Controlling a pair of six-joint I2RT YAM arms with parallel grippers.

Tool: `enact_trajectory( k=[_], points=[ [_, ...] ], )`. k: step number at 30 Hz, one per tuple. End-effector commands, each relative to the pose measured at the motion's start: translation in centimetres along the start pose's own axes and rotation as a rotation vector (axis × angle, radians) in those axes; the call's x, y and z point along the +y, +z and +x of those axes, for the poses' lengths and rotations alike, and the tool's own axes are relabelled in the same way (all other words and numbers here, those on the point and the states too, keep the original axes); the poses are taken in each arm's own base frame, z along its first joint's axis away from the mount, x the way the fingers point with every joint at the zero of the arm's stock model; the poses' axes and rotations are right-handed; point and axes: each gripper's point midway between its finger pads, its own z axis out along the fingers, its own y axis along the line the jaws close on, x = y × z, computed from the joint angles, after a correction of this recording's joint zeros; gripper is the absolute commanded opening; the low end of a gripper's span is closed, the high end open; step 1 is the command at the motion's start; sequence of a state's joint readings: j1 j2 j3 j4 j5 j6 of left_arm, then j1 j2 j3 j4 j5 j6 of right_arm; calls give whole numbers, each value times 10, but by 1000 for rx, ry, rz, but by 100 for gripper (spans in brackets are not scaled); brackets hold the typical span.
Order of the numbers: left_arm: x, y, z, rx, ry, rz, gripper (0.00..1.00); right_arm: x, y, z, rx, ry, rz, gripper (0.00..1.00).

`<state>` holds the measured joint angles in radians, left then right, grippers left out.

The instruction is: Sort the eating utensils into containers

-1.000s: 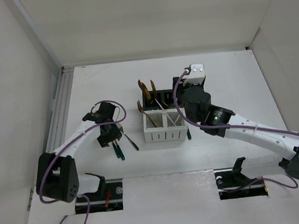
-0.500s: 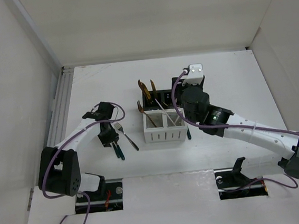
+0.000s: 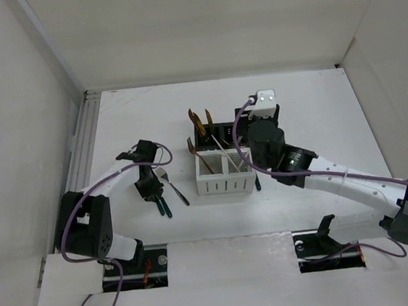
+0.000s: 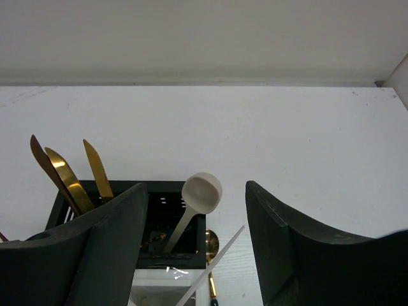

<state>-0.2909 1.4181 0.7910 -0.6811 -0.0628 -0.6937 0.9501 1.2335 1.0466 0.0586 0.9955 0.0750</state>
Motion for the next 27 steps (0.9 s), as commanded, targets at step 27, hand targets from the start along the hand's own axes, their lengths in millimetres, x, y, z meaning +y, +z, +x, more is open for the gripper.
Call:
enact_trajectory(
  k=[27],
  points=[
    [-26, -48, -56, -207, 63, 182, 0, -39, 13, -41, -69, 49, 60, 68]
  ],
)
